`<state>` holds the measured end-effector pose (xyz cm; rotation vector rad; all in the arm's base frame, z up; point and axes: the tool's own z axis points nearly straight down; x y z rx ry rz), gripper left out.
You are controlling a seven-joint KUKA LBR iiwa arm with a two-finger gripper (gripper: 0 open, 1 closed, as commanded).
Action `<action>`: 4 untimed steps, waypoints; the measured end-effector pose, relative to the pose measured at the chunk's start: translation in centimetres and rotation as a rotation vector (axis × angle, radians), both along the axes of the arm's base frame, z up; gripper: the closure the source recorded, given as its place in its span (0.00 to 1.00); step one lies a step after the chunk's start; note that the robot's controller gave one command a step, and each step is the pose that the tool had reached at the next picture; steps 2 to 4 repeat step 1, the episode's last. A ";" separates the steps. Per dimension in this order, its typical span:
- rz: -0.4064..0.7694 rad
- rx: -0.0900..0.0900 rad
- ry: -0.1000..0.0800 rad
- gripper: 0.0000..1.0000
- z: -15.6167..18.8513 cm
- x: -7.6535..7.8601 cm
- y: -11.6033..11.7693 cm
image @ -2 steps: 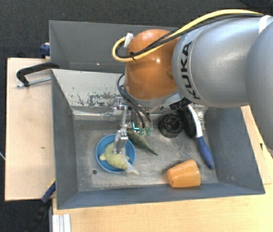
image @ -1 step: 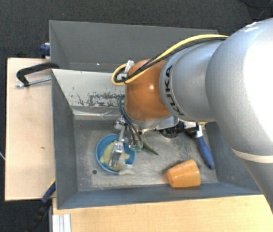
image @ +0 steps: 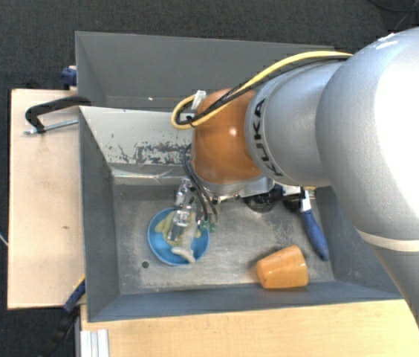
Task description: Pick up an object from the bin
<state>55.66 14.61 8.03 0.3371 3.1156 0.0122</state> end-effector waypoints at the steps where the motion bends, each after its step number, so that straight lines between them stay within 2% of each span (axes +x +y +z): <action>1: -0.053 -0.002 -0.004 1.00 13.8 0.6 -1.5; 4: -0.053 -0.002 -0.004 1.00 13.8 0.6 -1.5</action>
Offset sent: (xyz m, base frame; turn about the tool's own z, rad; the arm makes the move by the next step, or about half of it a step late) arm 0.0032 -0.0161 0.1316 0.0556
